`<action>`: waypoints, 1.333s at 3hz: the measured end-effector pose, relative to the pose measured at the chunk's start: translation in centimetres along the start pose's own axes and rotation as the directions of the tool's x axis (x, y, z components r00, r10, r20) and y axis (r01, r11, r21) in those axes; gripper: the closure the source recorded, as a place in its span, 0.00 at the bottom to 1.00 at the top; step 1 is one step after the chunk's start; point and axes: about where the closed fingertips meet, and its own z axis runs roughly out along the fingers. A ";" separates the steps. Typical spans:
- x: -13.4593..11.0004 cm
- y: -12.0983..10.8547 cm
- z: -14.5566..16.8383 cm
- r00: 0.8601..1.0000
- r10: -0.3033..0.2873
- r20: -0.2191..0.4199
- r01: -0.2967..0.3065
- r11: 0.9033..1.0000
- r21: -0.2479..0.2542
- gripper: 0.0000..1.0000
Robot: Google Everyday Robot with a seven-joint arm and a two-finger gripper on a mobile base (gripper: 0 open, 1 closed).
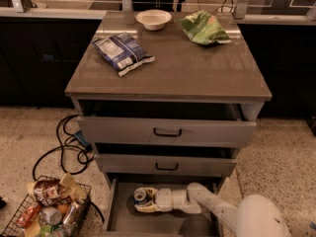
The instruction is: Place pepsi can into bottom drawer
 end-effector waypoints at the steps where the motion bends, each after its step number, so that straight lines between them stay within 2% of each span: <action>1: 3.5 -0.3 0.6 0.998 0.043 -0.034 -0.043 0.999 0.017 1.00; 2: 6.7 -0.2 0.8 0.994 0.100 -0.043 -0.098 0.994 0.053 1.00; 3: 9.1 0.4 0.5 0.988 0.151 -0.043 -0.146 0.984 0.106 1.00; 4: 9.0 0.5 0.7 0.988 0.151 -0.043 -0.146 0.984 0.102 0.82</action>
Offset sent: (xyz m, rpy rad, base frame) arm -0.0029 -0.0024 -0.1069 -0.0666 0.1579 -0.1075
